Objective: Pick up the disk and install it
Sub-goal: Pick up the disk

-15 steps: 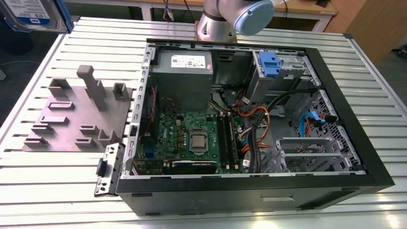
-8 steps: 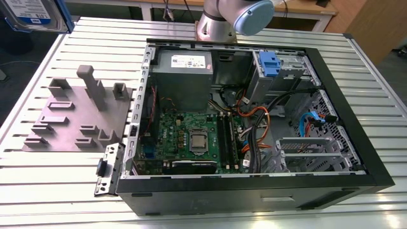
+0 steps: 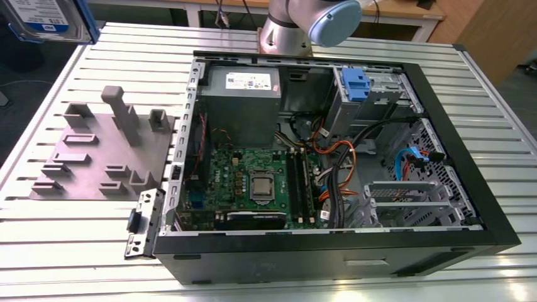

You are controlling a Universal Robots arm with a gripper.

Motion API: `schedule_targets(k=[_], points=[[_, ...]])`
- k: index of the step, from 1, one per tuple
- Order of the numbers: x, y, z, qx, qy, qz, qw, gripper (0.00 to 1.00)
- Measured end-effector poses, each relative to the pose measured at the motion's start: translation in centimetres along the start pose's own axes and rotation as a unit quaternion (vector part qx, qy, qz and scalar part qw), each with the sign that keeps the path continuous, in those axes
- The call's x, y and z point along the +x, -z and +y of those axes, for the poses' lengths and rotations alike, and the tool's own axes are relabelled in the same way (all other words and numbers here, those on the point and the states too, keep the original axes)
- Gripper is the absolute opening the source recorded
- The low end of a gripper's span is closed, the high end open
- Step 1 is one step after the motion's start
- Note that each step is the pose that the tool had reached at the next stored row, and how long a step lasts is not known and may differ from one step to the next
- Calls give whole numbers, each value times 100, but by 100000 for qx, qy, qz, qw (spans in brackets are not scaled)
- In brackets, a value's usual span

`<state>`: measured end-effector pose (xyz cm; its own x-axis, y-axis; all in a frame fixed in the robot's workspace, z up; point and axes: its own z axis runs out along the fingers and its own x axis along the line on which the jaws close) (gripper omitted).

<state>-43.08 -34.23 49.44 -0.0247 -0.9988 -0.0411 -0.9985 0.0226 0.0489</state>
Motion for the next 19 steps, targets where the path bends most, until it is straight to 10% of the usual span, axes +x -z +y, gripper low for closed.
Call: schedule_targets(k=[19], points=[[59, 3, -14, -2, -3, 2, 100000, 36]])
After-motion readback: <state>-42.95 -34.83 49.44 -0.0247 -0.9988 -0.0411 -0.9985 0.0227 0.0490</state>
